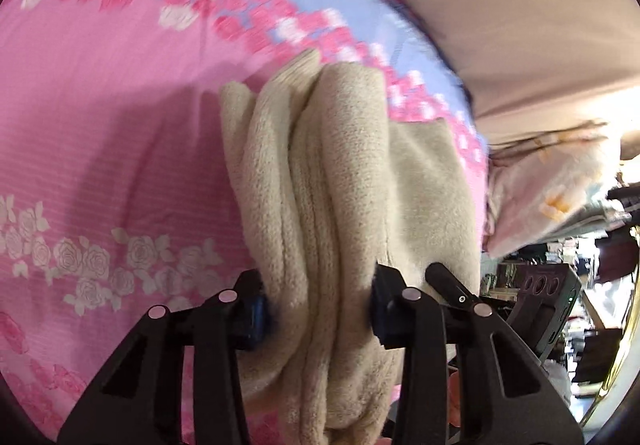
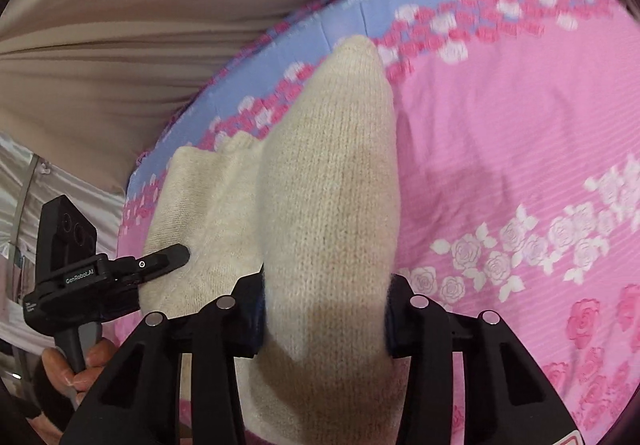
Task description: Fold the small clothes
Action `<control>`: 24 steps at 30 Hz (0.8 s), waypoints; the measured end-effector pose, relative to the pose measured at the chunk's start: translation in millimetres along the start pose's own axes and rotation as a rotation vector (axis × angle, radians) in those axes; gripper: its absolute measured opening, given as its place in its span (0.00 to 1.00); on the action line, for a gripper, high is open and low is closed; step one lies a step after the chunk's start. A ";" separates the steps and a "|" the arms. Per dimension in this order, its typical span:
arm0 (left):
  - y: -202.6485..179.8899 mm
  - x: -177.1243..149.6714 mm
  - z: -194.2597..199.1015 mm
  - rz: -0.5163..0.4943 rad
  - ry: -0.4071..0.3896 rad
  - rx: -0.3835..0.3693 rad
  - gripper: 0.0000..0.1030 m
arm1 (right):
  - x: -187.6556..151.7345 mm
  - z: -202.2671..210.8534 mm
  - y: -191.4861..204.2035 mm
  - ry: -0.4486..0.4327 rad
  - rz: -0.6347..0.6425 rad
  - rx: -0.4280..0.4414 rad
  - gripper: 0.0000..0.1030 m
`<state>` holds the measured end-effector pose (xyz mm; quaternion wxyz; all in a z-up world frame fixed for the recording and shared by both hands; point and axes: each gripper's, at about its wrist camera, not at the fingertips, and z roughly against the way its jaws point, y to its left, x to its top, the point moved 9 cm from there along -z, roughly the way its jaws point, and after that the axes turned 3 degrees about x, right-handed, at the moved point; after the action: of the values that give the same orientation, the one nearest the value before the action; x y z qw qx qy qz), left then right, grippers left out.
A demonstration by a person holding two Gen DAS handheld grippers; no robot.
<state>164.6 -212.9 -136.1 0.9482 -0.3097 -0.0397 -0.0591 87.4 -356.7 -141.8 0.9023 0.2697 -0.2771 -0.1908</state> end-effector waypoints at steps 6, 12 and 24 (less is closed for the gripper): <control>-50.5 5.3 77.2 -0.128 -0.110 -0.099 0.36 | 25.5 81.7 40.1 -0.164 0.088 0.000 0.41; -99.1 14.7 161.5 -0.249 -0.258 -0.155 0.37 | 47.9 159.8 95.6 -0.325 0.179 0.063 0.42; -105.3 18.8 338.4 -0.453 -0.545 -0.137 0.38 | 51.3 222.8 238.3 -0.489 0.357 0.203 0.43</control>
<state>155.7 -98.6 199.7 0.8426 -0.3602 -0.3546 -0.1857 39.2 -280.6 175.9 0.7967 0.2514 -0.5463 -0.0600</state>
